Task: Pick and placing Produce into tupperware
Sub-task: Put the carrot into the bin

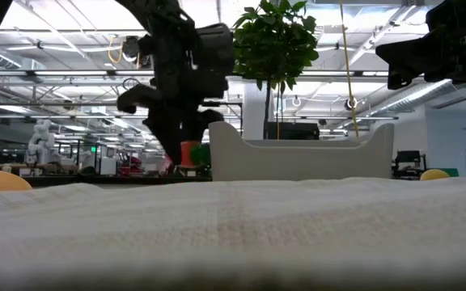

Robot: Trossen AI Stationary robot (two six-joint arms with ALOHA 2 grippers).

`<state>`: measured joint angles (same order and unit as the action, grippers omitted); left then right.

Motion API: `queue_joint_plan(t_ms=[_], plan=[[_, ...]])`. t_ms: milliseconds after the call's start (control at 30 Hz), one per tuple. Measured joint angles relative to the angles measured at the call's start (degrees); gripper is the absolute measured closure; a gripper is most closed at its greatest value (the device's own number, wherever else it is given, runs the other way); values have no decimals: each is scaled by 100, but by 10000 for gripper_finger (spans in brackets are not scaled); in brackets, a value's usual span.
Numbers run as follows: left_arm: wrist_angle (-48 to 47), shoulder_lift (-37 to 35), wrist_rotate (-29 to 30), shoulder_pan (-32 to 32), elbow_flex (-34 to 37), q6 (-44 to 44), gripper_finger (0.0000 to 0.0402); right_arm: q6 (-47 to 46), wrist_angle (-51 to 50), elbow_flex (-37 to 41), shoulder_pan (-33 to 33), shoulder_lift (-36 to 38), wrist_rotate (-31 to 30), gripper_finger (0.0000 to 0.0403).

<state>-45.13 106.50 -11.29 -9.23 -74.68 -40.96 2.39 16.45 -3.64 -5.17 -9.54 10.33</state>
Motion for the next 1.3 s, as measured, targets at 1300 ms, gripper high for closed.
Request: queue_joint_plan(t_ms=[1300], plan=[[-2548,-7,389,-15,-2782,-104,241,-15,2,0,1,0,0,403]])
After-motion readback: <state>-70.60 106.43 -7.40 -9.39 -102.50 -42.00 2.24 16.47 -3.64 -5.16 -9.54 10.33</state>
